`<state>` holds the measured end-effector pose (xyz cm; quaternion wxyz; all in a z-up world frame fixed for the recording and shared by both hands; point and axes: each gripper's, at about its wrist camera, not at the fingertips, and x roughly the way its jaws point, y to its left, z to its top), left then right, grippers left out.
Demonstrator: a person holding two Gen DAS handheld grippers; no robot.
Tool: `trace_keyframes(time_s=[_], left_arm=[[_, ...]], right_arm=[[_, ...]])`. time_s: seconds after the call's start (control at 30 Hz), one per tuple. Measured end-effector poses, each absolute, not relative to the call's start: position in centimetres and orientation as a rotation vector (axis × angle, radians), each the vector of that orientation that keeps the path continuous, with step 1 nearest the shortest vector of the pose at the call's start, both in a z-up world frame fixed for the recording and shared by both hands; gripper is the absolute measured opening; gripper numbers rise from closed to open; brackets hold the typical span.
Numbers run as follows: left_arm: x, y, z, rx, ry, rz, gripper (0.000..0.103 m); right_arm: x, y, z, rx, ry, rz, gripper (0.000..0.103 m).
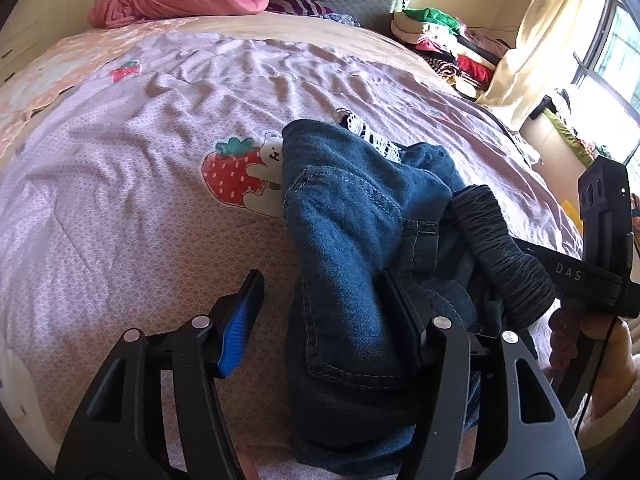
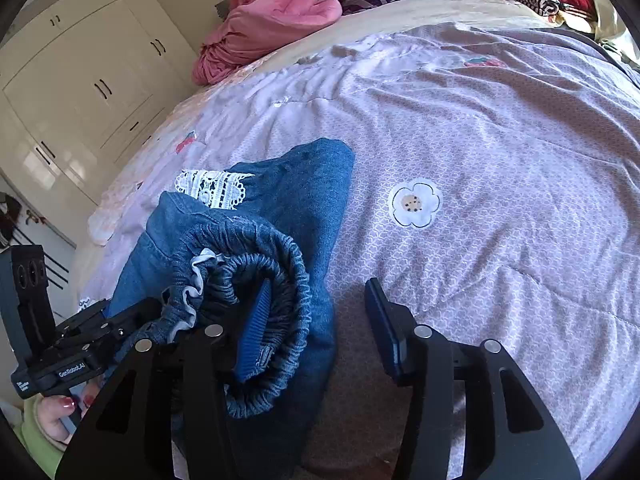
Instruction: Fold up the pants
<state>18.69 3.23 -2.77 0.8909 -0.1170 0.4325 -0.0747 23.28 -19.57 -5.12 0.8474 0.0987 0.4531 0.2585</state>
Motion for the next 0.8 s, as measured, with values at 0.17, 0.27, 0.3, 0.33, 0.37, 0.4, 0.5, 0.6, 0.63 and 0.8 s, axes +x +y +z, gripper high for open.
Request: trace_keyframes(time_s=[0.17, 0.27, 0.3, 0.33, 0.37, 0.4, 0.5, 0.6, 0.63, 0.8], left_arm=[[17.7, 3.3, -2.2, -0.231, 0.892, -0.14, 0.059], [17.2, 3.3, -1.8, -0.231, 0.888, -0.136, 0.06], [16.9, 3.3, -1.6, -0.227, 0.886, -0.133, 0.062], [16.7, 3.3, -1.4, -0.224, 0.884, -0.131, 0.063], [16.6, 3.3, -1.2, -0.221, 0.884, -0.129, 0.064], [16.4, 3.3, -1.1, -0.22, 0.886, -0.125, 0.067], [15.8, 3.2, -0.3, -0.217, 0.883, -0.122, 0.071], [15.1, 2.9, 0.4, -0.204, 0.872, -0.129, 0.076], [14.9, 2.8, 0.6, -0.199, 0.87, -0.131, 0.078], [13.9, 2.3, 1.4, -0.186, 0.86, -0.138, 0.084]], right_arm=[[22.0, -20.3, -4.3, 0.192, 0.944, 0.52, 0.058], [21.1, -20.6, -3.8, 0.191, 0.932, 0.518, 0.062], [20.8, -20.8, -3.6, 0.189, 0.927, 0.513, 0.064], [20.5, -20.9, -3.4, 0.185, 0.923, 0.509, 0.065], [20.3, -20.9, -3.2, 0.183, 0.919, 0.507, 0.066], [20.0, -21.0, -3.0, 0.182, 0.915, 0.503, 0.067], [19.1, -21.2, -2.3, 0.169, 0.897, 0.493, 0.072], [18.3, -21.4, -1.7, 0.162, 0.878, 0.488, 0.075], [18.1, -21.5, -1.4, 0.164, 0.873, 0.489, 0.078], [16.6, -21.9, 0.0, 0.15, 0.832, 0.477, 0.087]])
